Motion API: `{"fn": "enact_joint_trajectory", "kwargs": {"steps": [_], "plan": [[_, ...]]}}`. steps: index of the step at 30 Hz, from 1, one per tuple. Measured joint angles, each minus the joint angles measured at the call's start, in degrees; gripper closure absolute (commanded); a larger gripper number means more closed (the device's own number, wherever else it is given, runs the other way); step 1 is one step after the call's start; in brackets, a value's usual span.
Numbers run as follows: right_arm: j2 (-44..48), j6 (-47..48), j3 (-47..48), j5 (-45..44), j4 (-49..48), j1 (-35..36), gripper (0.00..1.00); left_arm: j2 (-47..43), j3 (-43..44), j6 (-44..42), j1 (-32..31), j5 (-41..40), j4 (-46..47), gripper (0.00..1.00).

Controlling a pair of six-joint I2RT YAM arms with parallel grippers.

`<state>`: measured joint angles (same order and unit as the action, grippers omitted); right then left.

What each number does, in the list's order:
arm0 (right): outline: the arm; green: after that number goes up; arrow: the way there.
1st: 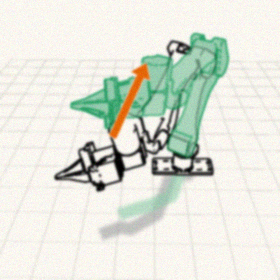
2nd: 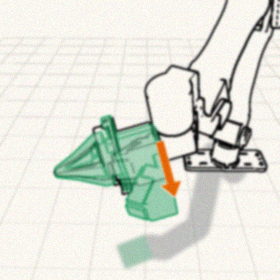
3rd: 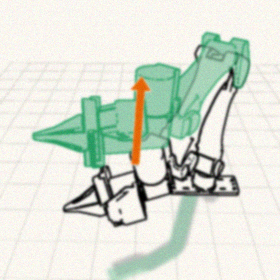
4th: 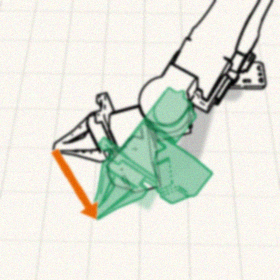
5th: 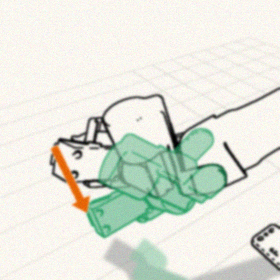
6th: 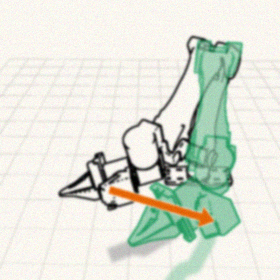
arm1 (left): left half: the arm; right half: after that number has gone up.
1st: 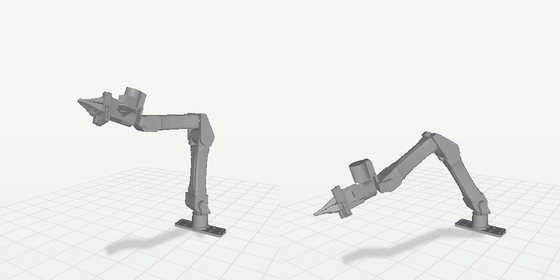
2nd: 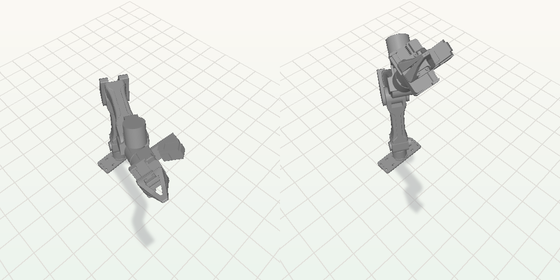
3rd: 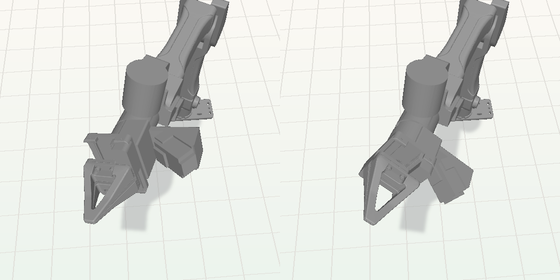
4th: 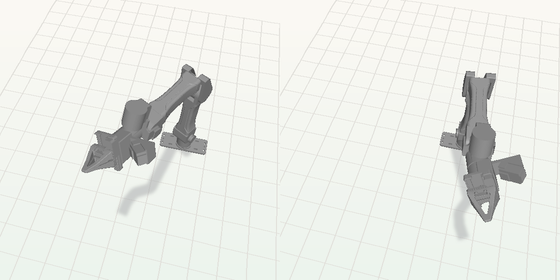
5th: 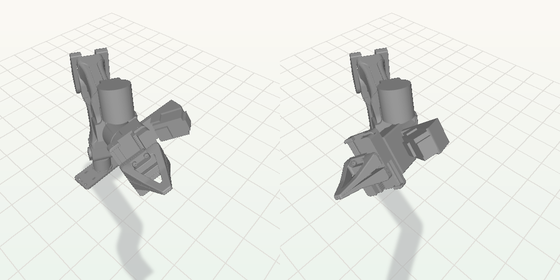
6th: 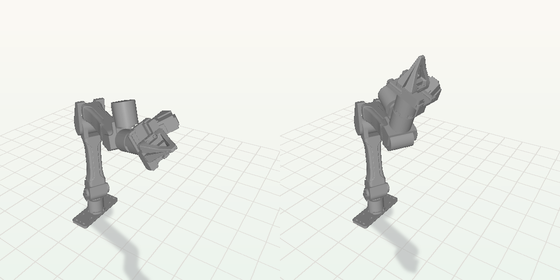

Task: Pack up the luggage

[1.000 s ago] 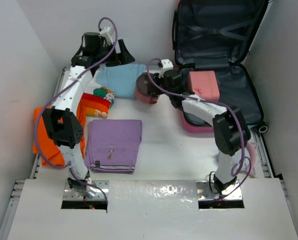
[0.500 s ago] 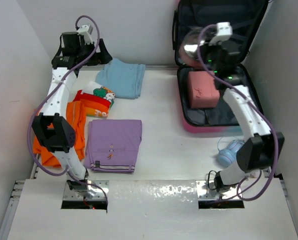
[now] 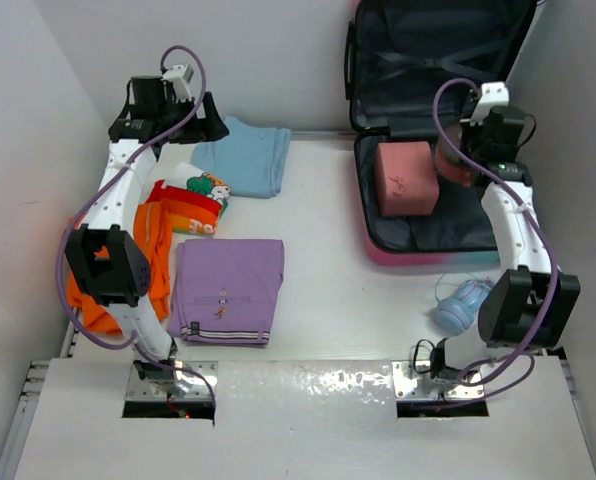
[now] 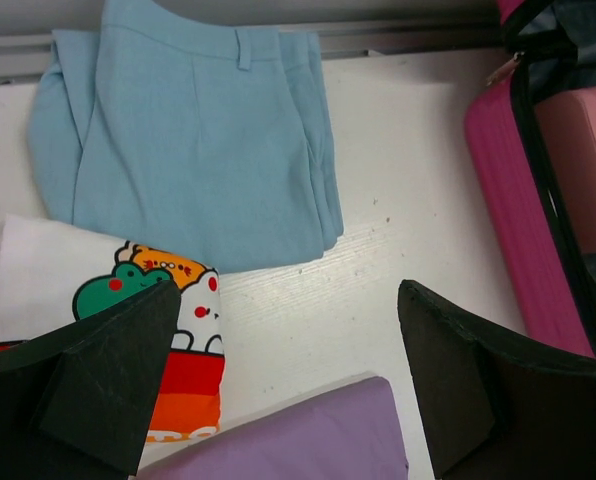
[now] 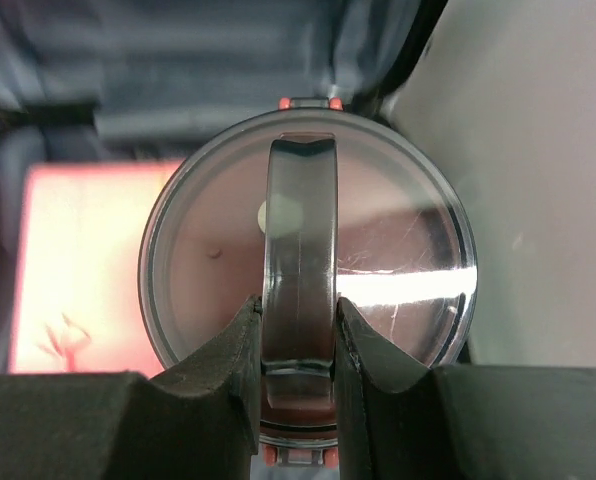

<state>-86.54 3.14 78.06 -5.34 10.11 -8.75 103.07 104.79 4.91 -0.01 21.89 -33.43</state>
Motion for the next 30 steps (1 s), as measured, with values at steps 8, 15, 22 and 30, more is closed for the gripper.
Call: {"fn": "enact_joint_trajectory", "kwargs": {"steps": [8,15,22,30], "plan": [[-6.0,0.4,-3.9,-5.5,-6.3,0.2,1.0,-0.1,-0.9,-0.2,0.0,0.4,-0.9,0.13],[-8.3,0.4,-7.9,-9.0,-10.2,0.3,1.0,-0.2,-2.1,-0.2,0.0,0.4,-1.0,0.13],[-14.0,-0.4,-7.4,-4.5,-16.6,-0.6,1.0,-0.2,-2.2,-0.3,0.0,0.2,-1.1,0.13],[-26.0,-6.2,-3.7,4.0,-21.8,-1.4,1.0,-0.2,-2.2,-1.3,0.0,-0.5,-1.1,0.13]]}}
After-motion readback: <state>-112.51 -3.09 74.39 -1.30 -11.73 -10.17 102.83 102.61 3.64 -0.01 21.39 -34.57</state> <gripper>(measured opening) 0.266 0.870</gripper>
